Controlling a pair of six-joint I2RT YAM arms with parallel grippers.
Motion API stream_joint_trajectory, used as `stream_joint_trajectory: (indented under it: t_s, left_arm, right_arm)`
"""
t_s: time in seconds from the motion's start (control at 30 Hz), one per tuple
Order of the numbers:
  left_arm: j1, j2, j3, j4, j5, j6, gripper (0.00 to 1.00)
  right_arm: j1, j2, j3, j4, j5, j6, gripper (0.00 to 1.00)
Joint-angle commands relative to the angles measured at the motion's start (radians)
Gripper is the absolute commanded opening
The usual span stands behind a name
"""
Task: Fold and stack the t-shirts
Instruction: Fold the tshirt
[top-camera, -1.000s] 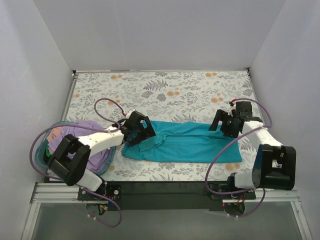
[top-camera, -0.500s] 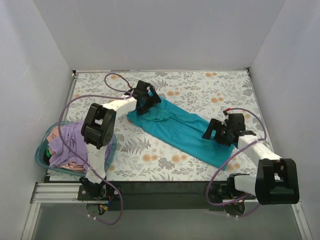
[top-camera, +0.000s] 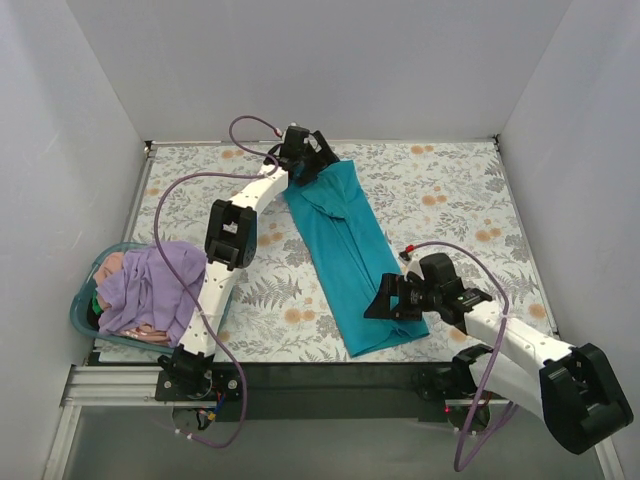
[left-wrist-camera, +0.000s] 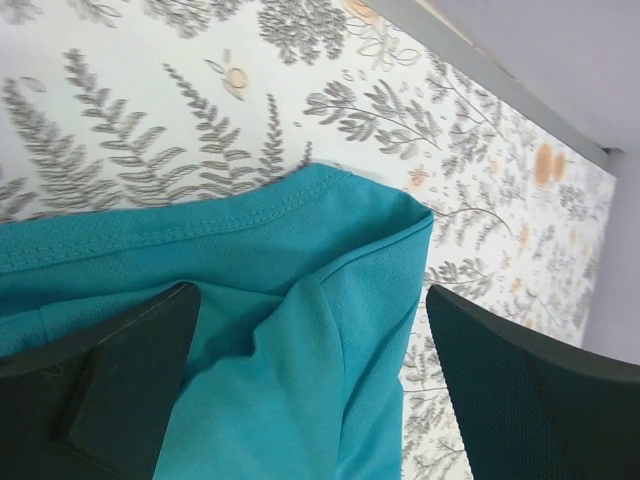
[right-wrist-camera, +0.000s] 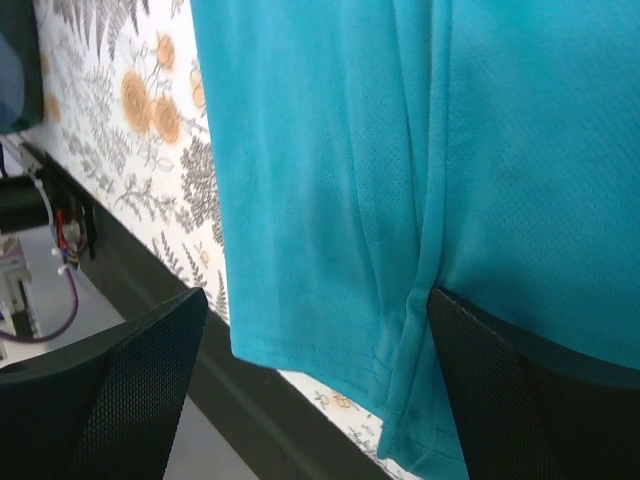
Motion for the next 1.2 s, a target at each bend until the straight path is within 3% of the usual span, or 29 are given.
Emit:
stream_joint_trajectory:
  t_s: [0.0,0.23,0.47,0.6,0.77,1.0,1.13,1.17]
  left_arm:
    - [-0.001,0.09,-0.042,-0.006,0.096,-0.034,0.98]
    - [-0.007,0.165,0.021,0.074,0.17,-0.089,0.98]
    - [-0.022,0.162,0.015,0.146,0.233,-0.115,0.98]
    - [-0.025,0.11,0.011,0.152,0.228,-0.115,0.98]
    - [-0.034,-0.087,-0.022,0.122,0.216,-0.062,0.98]
    - [-0.077,-0.553,-0.395,0.024,0.124,0.05,0.98]
    - [-0.169,-0.81,-0.678,-0.038,-0.041,0.061,0.98]
    - [-0.186,-0.869,-0.82,-0.033,-0.043,0.054,0.98]
  right_arm:
    - [0.096,0.036,-0.044,-0.122,-0.018,0.061,0.98]
    - [0.297,0.032,0.011,-0.045,0.075,0.15,0.98]
    - [0.336,-0.004,0.122,-0.07,0.114,0.093,0.98]
    - [0.336,-0.037,0.197,-0.125,0.159,0.059,0.98]
    - [0.334,-0.086,0.284,-0.24,0.245,0.038,0.98]
    - [0.328,-0.104,0.331,-0.462,0.396,0.015,0.99]
    - [0.321,-0.084,0.295,-0.516,0.451,0.054,0.99]
    - [0.316,-0.082,0.286,-0.524,0.483,0.073,0.99]
